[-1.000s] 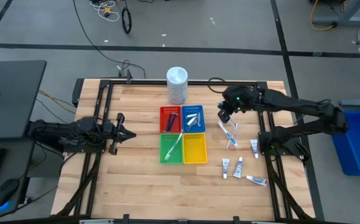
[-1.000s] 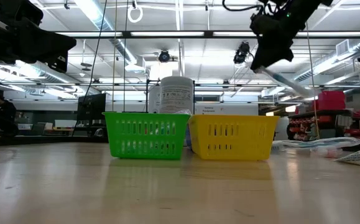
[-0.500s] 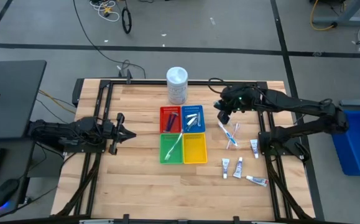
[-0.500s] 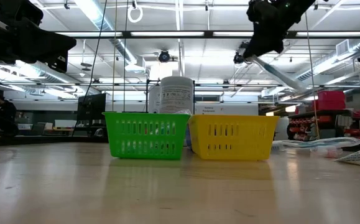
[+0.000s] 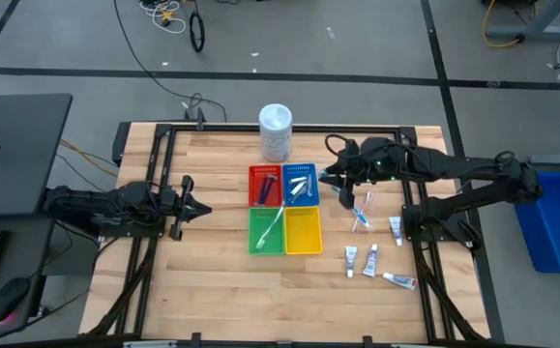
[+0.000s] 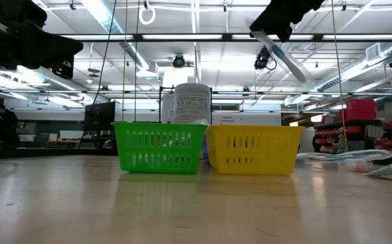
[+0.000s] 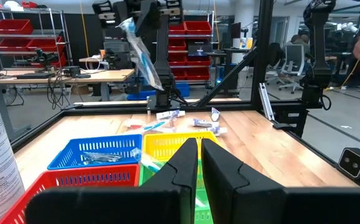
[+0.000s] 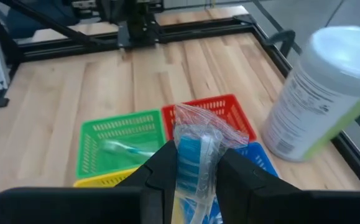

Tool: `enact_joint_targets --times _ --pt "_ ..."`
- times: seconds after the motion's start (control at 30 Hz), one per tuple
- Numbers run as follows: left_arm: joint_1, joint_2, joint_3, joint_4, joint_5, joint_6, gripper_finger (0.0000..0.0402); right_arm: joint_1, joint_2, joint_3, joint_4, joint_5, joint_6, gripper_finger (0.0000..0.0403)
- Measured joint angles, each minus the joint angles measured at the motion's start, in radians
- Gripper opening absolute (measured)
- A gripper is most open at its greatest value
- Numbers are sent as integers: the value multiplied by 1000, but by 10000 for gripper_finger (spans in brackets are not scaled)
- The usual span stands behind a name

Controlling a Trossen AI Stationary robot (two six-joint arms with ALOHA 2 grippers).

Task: Pick & Place Travel size toiletries
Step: Put the right blue toothbrush into the green bin

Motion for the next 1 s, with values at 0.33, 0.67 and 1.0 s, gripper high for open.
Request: enact_joint_targets --times 0.33,0.67,1.0 --pt "0 0 0 0 0 0 27 83 56 9 74 0 -98 89" --pt "0 0 0 0 0 0 27 122 184 173 73 0 -174 90" --pt "0 0 0 0 0 0 27 168 295 286 70 0 -236 90"
